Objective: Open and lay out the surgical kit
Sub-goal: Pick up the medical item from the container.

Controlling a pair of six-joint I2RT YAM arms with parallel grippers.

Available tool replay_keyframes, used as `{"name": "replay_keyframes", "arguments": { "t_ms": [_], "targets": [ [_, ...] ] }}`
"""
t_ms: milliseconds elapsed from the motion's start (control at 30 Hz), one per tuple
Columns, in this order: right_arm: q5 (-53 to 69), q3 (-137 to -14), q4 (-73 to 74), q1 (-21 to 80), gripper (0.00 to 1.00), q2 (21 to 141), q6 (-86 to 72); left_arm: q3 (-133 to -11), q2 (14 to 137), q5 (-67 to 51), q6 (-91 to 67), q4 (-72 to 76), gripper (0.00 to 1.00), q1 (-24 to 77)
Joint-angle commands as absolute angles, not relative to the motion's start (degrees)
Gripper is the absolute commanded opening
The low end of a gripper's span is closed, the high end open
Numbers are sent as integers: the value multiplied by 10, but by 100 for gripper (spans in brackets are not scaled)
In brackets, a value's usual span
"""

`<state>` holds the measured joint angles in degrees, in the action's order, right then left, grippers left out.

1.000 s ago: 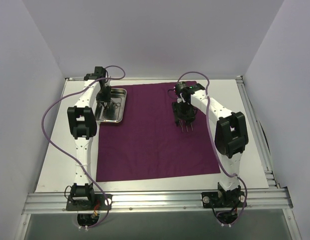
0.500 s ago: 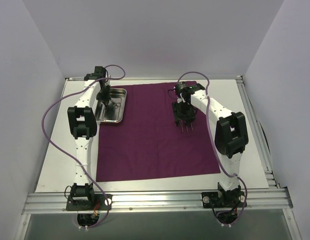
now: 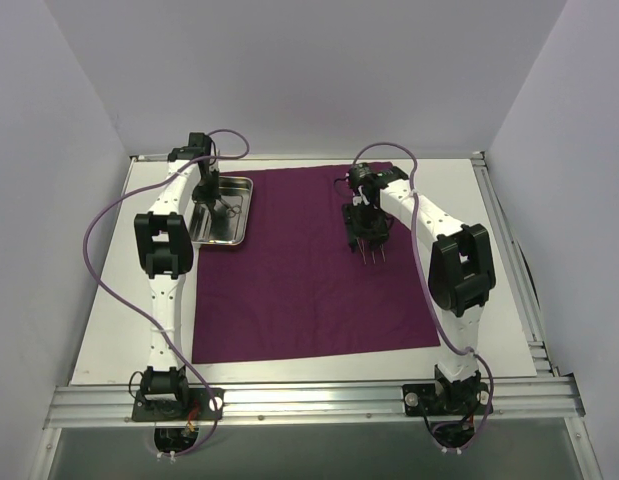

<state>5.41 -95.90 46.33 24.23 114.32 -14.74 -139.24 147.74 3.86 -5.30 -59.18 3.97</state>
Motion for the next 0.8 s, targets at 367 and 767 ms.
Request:
{"name": "replay_keyframes", "arguments": {
  "t_ms": [367,767],
  "targets": [
    [68,-997,473,254,48,1150,-147,-1397,1374,54,-88,-613,2,38],
    [157,-1072,439,259,45,1182,-150,-1396,1311,40,-115,-618,2,40]
  ]
}}
